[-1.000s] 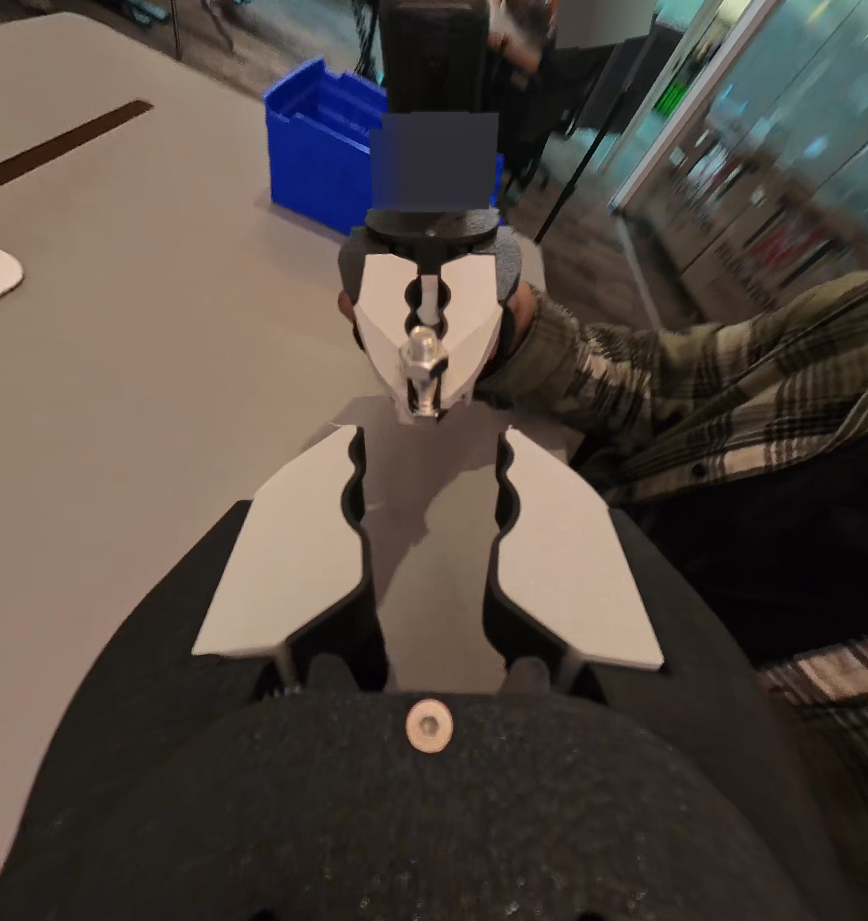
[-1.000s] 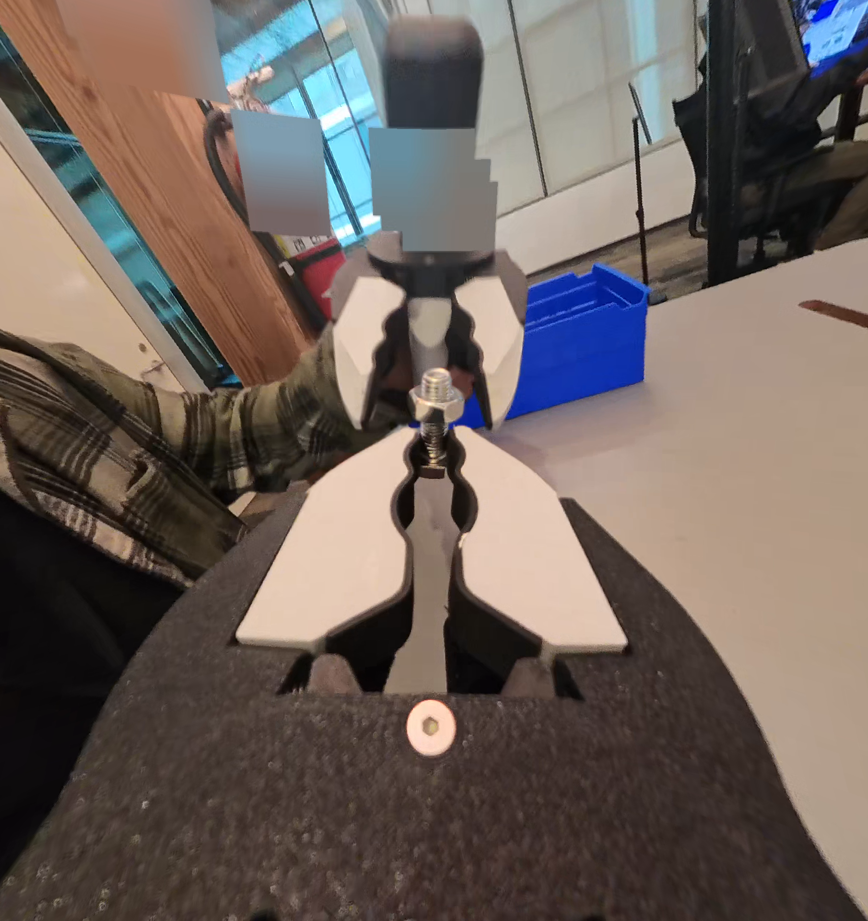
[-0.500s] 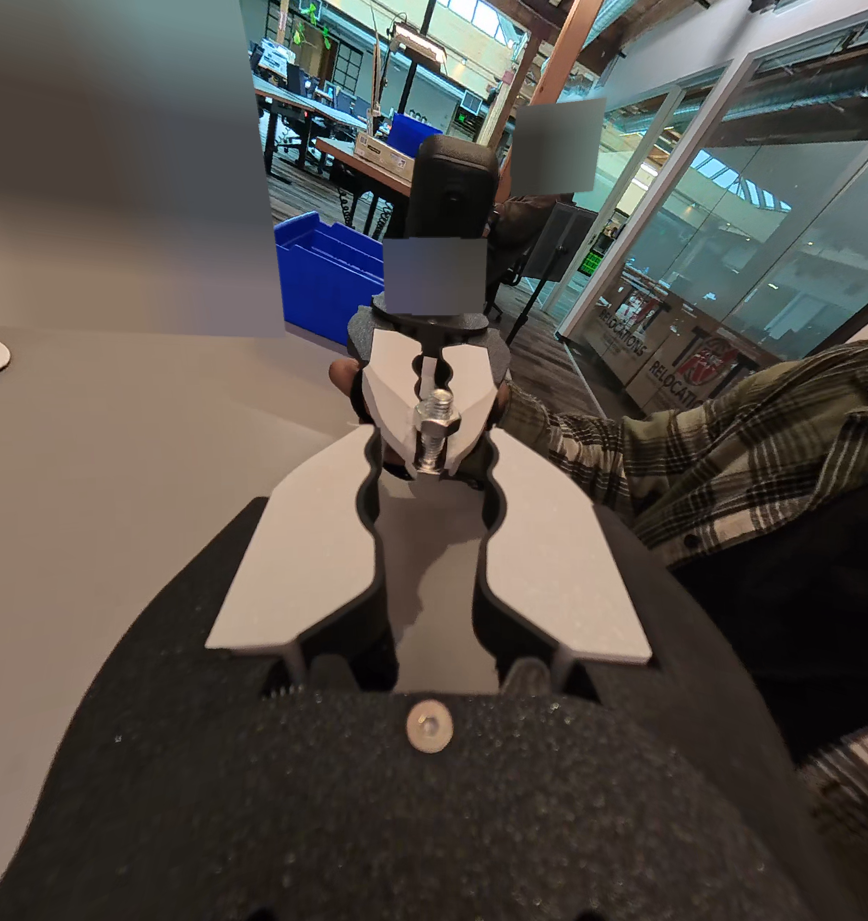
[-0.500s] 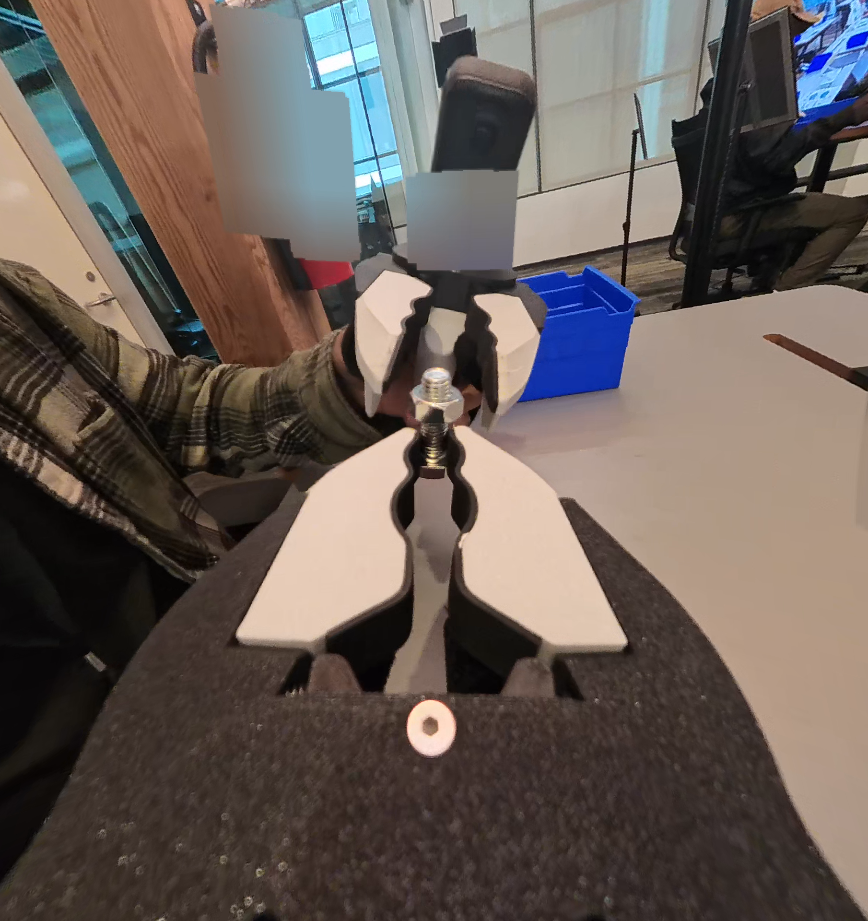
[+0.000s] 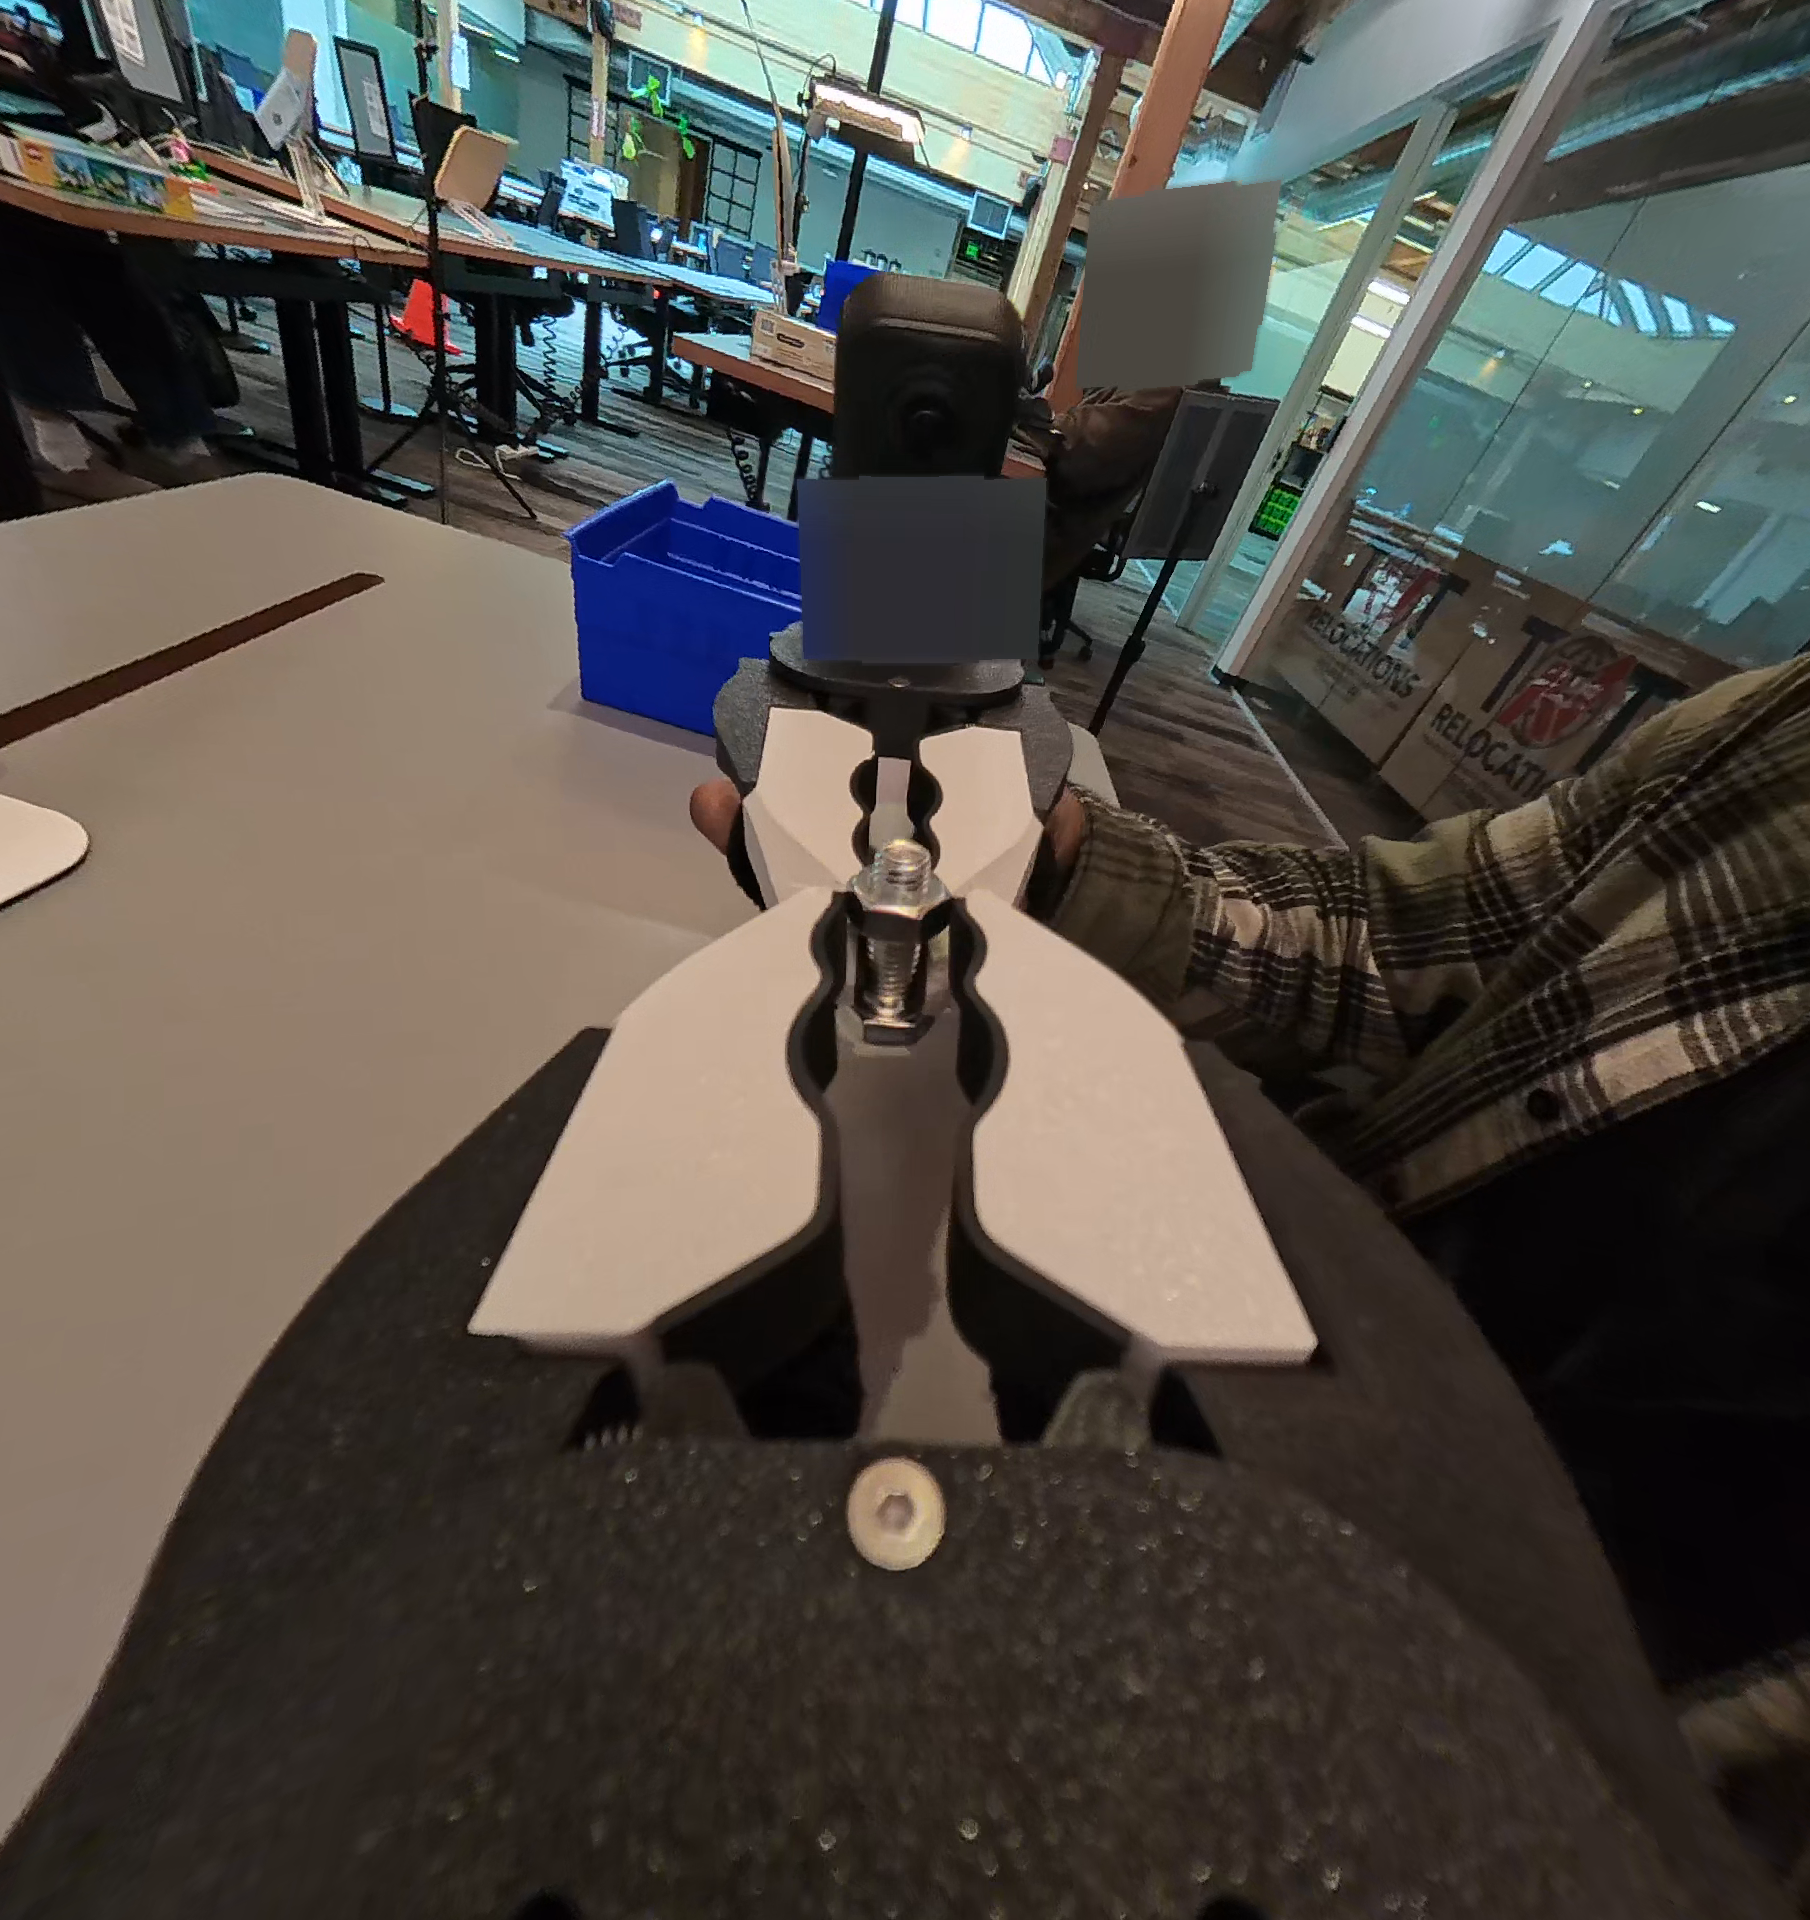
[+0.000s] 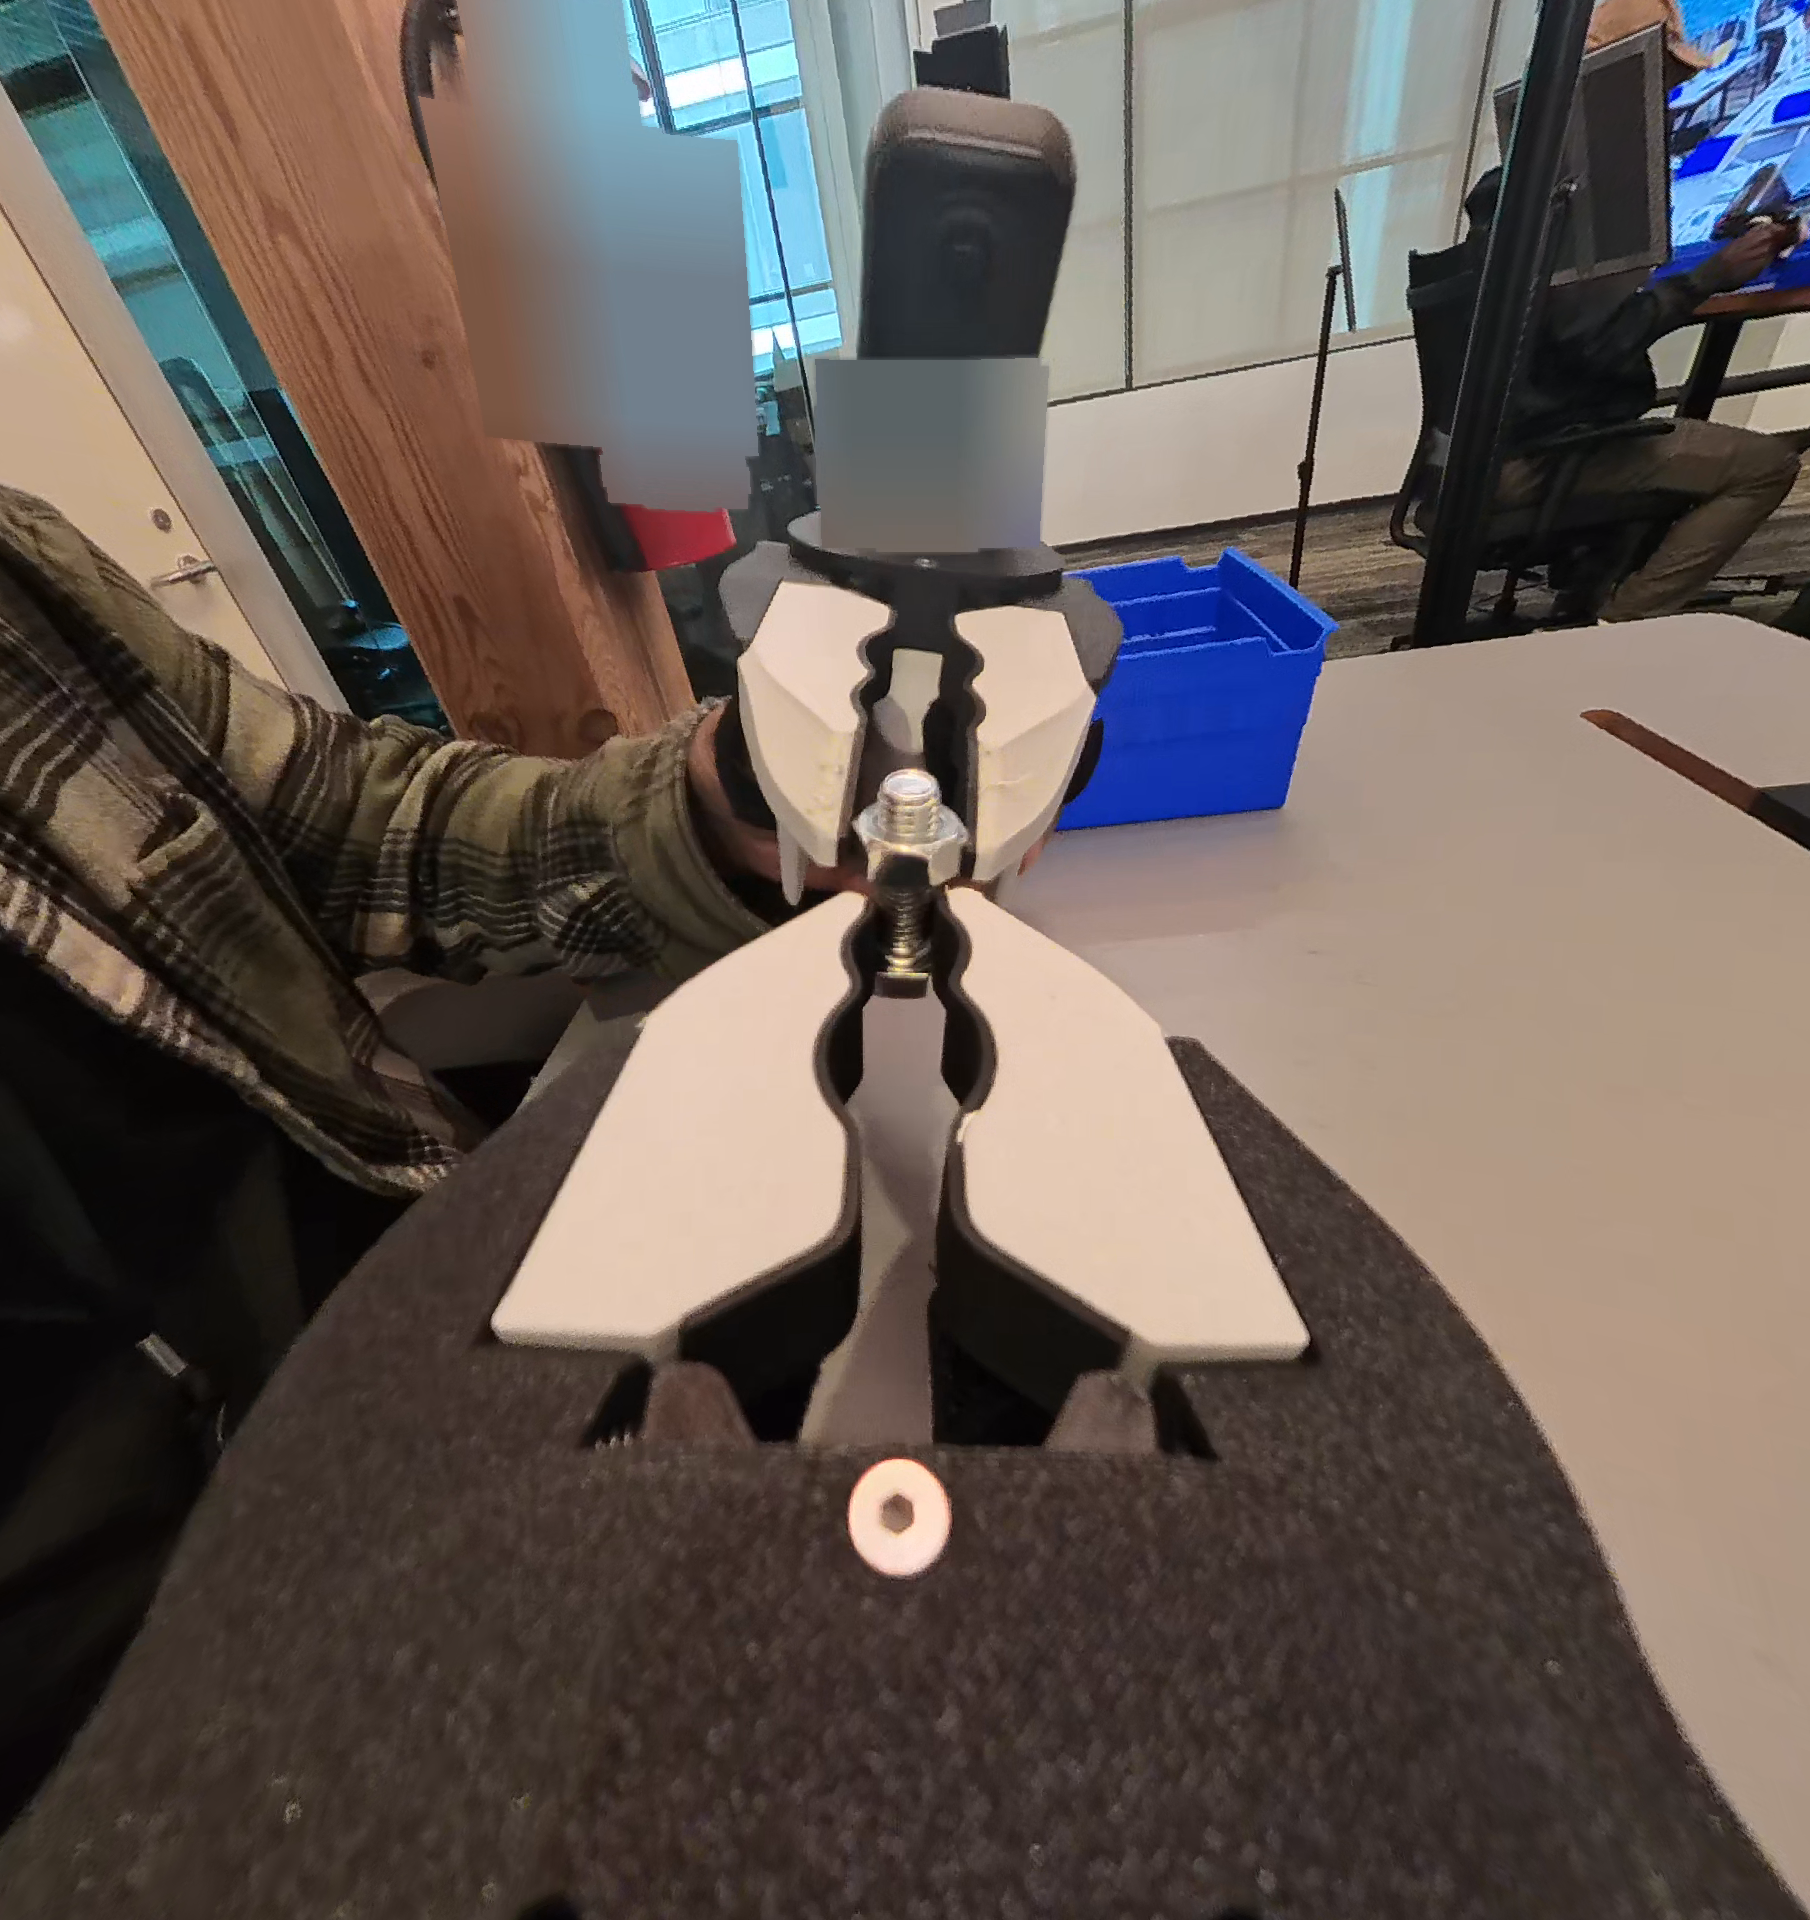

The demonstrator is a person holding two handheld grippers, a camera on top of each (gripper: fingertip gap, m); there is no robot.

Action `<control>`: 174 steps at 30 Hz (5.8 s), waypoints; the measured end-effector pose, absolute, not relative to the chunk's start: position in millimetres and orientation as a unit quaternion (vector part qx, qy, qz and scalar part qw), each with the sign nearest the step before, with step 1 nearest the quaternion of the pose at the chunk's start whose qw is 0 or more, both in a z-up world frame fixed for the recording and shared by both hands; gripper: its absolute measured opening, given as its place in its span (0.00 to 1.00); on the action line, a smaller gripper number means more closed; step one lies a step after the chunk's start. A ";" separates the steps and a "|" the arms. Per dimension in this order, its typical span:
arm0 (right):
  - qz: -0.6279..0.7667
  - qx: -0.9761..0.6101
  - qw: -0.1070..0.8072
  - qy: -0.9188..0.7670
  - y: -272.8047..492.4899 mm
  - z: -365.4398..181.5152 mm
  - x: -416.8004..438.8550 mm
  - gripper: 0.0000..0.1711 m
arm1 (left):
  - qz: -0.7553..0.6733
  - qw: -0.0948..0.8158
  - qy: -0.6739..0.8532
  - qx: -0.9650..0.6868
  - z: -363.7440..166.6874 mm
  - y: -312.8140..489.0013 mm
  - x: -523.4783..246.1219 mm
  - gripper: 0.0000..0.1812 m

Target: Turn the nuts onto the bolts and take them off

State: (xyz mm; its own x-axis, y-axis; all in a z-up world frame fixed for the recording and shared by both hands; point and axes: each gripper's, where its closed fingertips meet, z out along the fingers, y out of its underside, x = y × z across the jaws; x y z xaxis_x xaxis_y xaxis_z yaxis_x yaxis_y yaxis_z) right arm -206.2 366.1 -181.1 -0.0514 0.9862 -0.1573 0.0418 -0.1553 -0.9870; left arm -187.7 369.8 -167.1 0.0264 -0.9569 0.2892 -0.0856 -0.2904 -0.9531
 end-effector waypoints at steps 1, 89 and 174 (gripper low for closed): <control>0.538 -0.534 0.436 -0.485 366.0 -181.3 -205.4 0.05 | -0.539 0.404 0.442 -0.592 -167.0 369.4 -187.4 0.10; 0.330 -0.678 0.508 -0.417 438.4 -155.8 -145.6 0.62 | -0.556 0.477 0.422 -0.534 -187.2 368.8 -168.9 0.11; 0.370 -0.664 0.531 -0.374 424.6 -161.2 -164.0 0.59 | -0.550 0.489 0.407 -0.541 -192.0 371.7 -172.7 0.11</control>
State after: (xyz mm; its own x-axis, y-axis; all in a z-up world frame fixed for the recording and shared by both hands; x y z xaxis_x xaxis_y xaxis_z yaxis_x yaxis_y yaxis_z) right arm -164.0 424.6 -161.2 0.4464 0.8899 -0.0937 0.1035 -0.1553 -0.9824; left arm -172.7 371.7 -192.0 0.0635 -0.9784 0.1970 0.0976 -0.1903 -0.9769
